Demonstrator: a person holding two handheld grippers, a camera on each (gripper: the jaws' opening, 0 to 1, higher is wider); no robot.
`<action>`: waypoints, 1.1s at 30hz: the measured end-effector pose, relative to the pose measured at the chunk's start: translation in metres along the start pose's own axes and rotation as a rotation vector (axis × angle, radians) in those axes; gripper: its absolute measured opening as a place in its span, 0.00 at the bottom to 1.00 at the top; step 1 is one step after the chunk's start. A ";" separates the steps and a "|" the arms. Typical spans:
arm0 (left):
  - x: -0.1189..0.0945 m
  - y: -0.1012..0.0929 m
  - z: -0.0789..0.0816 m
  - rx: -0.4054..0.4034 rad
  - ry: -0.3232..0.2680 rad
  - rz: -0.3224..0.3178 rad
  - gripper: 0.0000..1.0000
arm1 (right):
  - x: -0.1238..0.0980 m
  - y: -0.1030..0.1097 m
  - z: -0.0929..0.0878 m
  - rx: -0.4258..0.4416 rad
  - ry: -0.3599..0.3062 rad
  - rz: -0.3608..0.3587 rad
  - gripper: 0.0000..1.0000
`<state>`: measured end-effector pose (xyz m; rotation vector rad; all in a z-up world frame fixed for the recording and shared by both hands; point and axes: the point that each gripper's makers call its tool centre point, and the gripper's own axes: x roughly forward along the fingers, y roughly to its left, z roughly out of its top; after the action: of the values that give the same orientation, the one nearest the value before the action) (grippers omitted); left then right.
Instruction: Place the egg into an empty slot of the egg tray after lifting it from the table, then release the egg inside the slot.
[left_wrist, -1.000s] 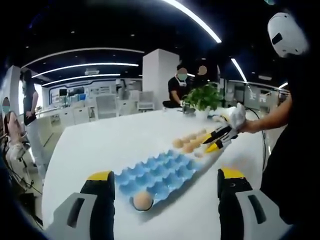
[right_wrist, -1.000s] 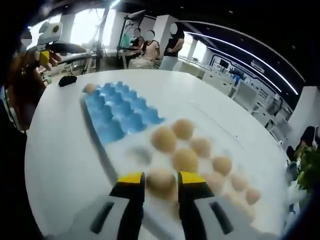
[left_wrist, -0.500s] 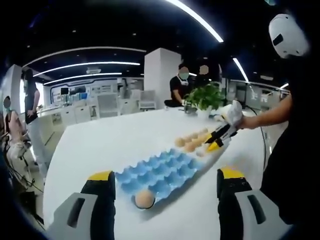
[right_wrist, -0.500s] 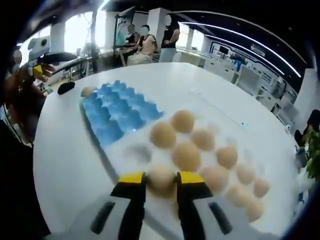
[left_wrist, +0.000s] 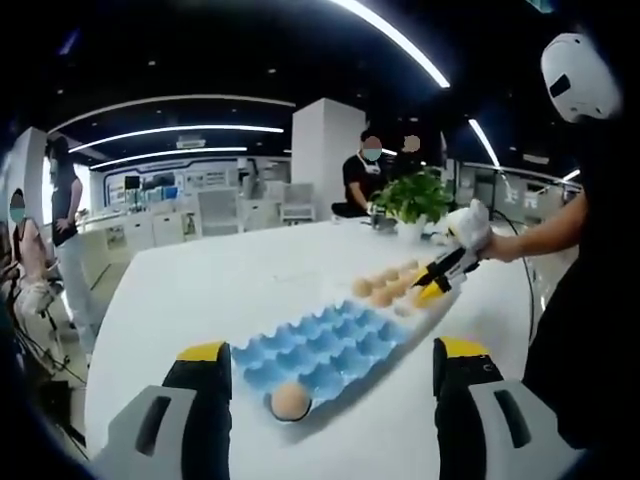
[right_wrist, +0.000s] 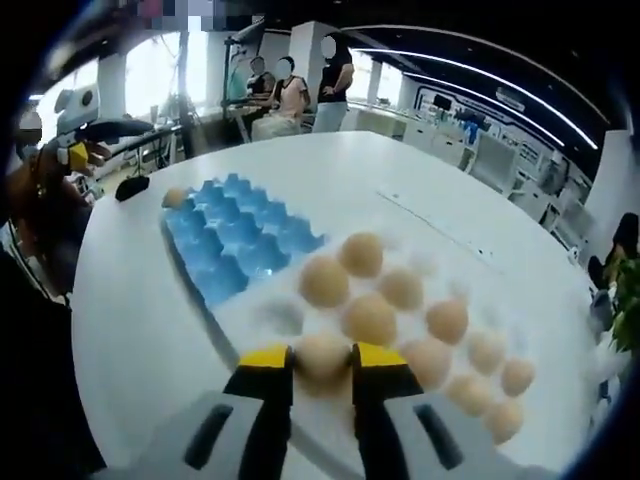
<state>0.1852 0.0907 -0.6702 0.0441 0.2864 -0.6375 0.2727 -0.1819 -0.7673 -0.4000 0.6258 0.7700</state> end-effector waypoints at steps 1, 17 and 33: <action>0.000 0.000 0.000 0.000 0.000 0.000 0.84 | -0.001 0.000 0.001 0.004 -0.002 -0.001 0.22; 0.001 0.000 0.000 -0.001 0.003 -0.001 0.83 | 0.002 0.015 0.028 0.003 -0.048 0.033 0.22; -0.002 0.002 -0.002 -0.004 0.006 0.003 0.82 | 0.022 0.054 0.056 -0.030 -0.086 0.139 0.22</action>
<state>0.1842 0.0939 -0.6710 0.0423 0.2930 -0.6338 0.2654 -0.1040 -0.7455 -0.3511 0.5661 0.9253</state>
